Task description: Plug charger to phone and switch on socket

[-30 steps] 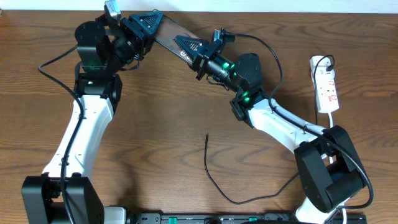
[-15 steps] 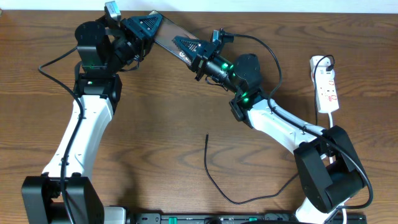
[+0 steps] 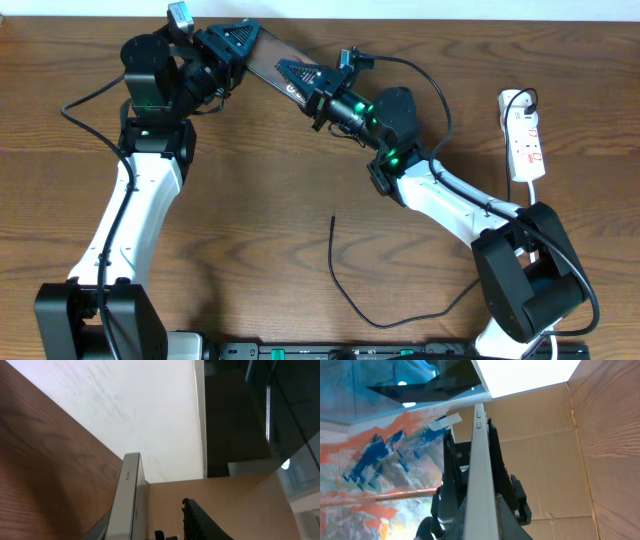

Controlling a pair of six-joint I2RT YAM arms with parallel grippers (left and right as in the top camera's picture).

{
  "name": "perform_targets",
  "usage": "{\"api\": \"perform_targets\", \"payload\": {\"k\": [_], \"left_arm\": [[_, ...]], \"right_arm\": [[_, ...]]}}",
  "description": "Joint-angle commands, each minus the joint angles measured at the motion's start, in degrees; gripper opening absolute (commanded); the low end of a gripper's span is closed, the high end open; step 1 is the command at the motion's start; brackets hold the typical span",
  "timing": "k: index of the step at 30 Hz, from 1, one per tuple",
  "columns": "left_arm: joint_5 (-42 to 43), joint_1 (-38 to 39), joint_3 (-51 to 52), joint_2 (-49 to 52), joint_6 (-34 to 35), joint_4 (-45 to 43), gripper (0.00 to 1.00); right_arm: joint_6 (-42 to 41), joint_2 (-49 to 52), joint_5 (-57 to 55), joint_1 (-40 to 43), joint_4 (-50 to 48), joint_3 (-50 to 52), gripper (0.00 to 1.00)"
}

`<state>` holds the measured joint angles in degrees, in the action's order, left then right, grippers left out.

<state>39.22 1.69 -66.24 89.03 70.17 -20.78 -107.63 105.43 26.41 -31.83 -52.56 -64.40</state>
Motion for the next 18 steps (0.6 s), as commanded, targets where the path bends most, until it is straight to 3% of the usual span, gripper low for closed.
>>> {"api": "perform_targets", "payload": {"k": [1, 10, 18], "left_arm": [[-0.9, -0.1, -0.5, -0.3, -0.9, 0.0, 0.33], [-1.2, -0.1, -0.5, -0.3, -0.9, 0.2, 0.36], [-1.1, -0.1, -0.5, -0.3, -0.9, 0.3, 0.23]], "right_arm": [[-0.3, -0.5, 1.2, -0.9, -0.8, -1.0, 0.01], [-0.1, -0.5, 1.4, -0.9, -0.8, -1.0, 0.01], [-0.1, -0.5, 1.4, -0.9, -0.8, -1.0, 0.01]]}}
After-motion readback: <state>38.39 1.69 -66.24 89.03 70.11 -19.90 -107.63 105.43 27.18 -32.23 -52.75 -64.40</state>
